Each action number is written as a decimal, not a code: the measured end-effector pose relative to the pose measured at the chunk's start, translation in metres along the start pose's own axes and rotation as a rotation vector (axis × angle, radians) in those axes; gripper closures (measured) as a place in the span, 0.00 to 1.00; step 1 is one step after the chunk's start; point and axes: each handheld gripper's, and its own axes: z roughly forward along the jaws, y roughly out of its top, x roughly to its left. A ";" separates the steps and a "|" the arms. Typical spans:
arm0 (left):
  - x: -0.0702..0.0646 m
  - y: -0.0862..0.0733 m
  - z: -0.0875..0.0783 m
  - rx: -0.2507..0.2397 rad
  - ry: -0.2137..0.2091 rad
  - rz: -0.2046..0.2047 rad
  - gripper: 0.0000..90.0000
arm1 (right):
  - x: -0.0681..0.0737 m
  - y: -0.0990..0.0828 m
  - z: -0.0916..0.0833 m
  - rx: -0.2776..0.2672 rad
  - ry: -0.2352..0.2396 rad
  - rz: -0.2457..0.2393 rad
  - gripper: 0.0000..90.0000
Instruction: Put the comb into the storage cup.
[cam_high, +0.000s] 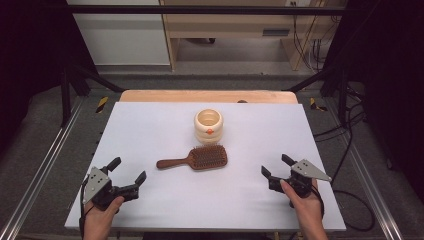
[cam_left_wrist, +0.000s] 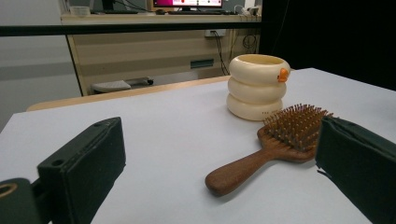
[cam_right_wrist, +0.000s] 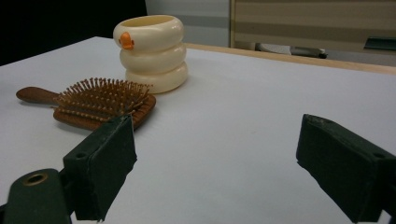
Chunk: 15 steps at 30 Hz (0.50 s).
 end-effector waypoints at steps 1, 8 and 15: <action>0.000 0.000 0.000 0.001 0.000 0.001 0.02 | 0.000 0.000 0.000 0.003 0.003 0.002 0.12; -0.001 -0.001 0.002 0.017 -0.003 -0.001 0.02 | 0.002 0.000 0.002 0.027 -0.003 0.011 0.12; -0.002 -0.001 0.003 0.033 -0.015 -0.001 0.02 | 0.004 0.000 0.004 0.046 -0.018 0.016 0.12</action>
